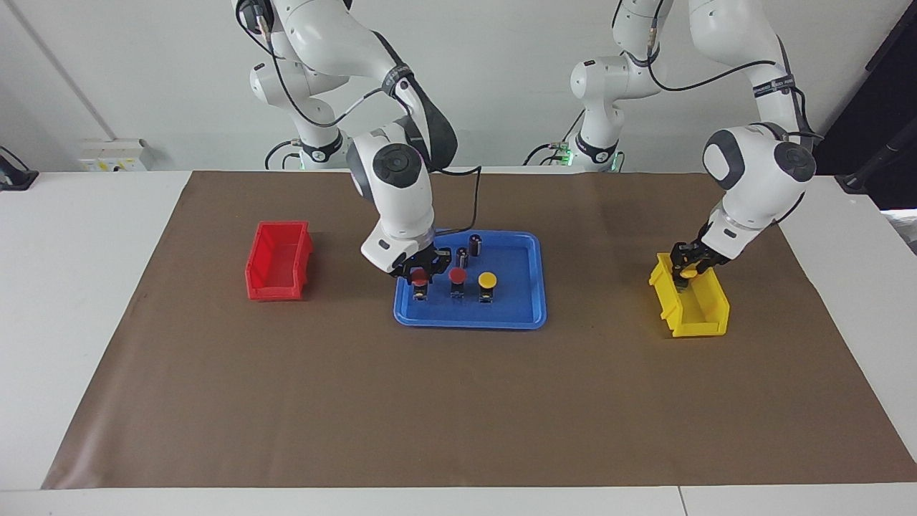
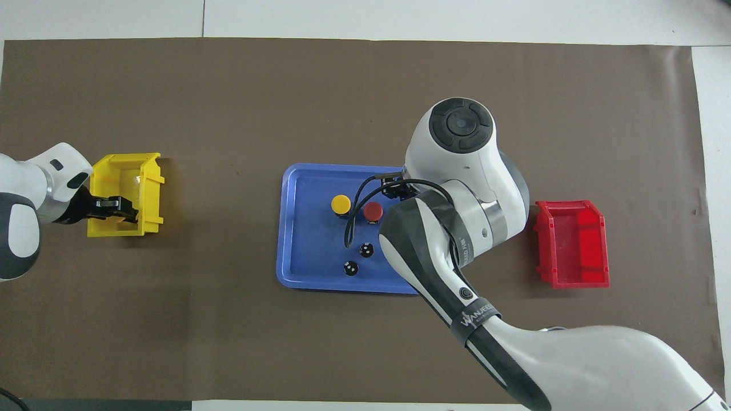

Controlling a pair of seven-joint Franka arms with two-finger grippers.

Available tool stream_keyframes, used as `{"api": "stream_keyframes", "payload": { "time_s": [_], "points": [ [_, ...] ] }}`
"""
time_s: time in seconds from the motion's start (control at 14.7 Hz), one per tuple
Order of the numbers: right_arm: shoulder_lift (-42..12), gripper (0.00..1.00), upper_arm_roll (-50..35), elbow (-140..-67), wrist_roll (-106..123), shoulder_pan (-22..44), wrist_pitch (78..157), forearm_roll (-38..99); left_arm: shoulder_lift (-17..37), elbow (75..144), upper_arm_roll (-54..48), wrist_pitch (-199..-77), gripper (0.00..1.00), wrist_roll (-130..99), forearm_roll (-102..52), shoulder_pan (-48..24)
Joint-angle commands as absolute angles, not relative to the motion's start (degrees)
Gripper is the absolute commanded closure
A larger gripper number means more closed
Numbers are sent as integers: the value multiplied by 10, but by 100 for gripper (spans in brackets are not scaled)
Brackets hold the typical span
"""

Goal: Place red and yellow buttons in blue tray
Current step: 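Carry the second red button with the right gripper into the tray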

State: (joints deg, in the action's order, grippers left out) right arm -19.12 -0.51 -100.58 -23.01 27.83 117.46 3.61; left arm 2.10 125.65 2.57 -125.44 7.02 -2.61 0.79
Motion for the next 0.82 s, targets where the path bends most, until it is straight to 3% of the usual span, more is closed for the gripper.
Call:
{"api": "stream_keyframes", "payload": {
  "time_s": [0.0,0.34,0.48,0.75],
  "points": [
    [-177,74,-4,-1043,-222,283,1208,40,13,1253,25,-1268,95,72,-38,10],
    [-174,62,-4,-1060,-221,283,1215,40,28,1058,26,-1086,98,68,-38,11],
    [-174,30,-4,-1057,-221,283,1209,40,25,993,24,-1023,98,24,-39,2],
    [-160,25,3,-1021,-221,266,1168,38,22,998,9,-1049,98,-147,-39,-117]
  ]
}}
